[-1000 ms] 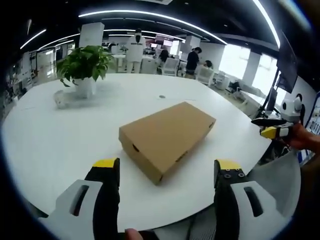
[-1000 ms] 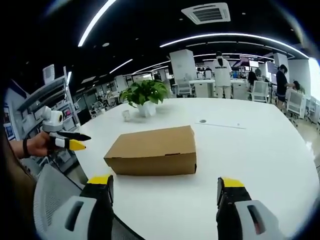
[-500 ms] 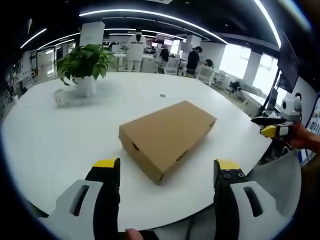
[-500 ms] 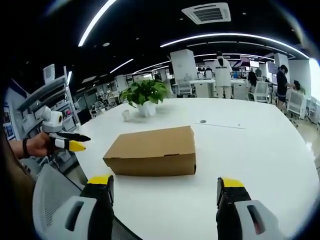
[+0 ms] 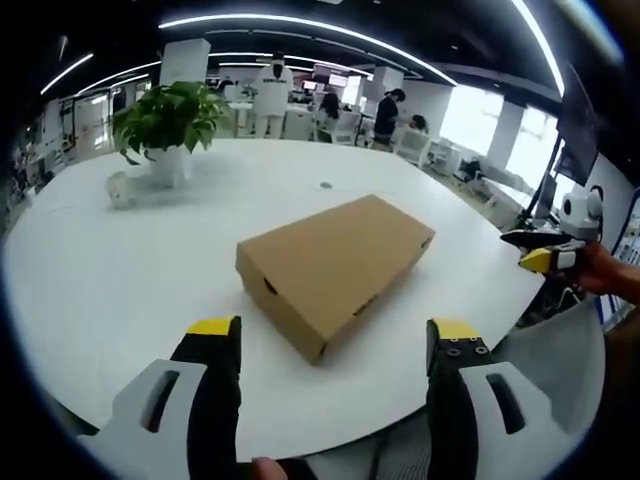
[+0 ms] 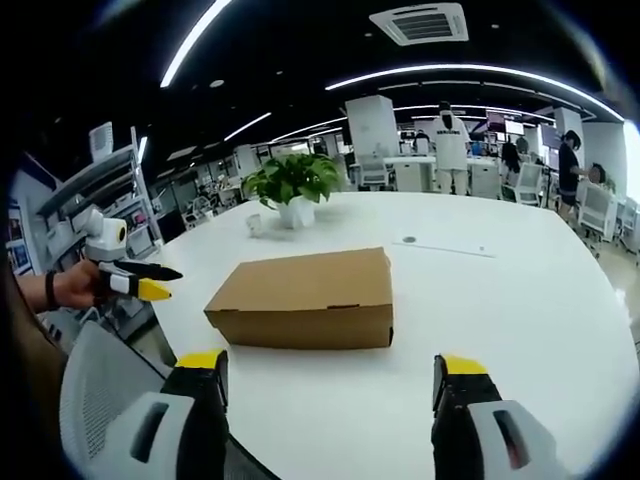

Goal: Operate the shoe box by opening the lid, removing the specified soft item, and placing it in the target area until the item is outside and the box remains undamaged.

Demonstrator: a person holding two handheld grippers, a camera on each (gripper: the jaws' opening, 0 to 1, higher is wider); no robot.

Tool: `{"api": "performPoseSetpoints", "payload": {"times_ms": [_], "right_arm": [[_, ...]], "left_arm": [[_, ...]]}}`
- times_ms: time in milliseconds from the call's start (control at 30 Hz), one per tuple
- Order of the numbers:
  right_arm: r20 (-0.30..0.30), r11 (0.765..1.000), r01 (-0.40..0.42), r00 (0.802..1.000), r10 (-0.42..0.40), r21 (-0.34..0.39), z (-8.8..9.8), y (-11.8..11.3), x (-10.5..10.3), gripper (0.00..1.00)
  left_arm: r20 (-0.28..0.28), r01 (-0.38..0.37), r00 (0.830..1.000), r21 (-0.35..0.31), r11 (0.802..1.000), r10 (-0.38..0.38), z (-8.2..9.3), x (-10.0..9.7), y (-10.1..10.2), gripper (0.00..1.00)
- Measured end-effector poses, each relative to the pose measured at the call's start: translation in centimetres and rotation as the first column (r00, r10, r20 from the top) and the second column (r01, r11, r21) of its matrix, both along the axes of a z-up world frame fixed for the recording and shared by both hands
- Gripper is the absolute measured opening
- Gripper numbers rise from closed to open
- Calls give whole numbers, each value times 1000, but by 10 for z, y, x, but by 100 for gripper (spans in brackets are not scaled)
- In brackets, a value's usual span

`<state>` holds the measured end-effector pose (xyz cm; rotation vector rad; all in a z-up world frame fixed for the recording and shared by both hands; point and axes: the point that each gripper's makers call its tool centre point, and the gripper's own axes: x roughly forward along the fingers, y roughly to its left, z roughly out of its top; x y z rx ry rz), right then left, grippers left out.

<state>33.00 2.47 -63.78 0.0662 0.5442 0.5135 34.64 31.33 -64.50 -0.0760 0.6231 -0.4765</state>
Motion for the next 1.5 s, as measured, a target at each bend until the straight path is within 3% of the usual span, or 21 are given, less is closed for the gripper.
{"api": "performPoseSetpoints", "payload": {"times_ms": [733, 1500], "right_arm": [[-24, 995, -99, 995, 99, -24, -23, 19, 44, 82], [-99, 982, -182, 979, 175, -57, -71, 25, 88, 81]], "left_arm": [[-48, -2, 999, -6, 1000, 2, -26, 14, -7, 74], [-103, -9, 995, 5, 1000, 10, -58, 33, -16, 74]]}}
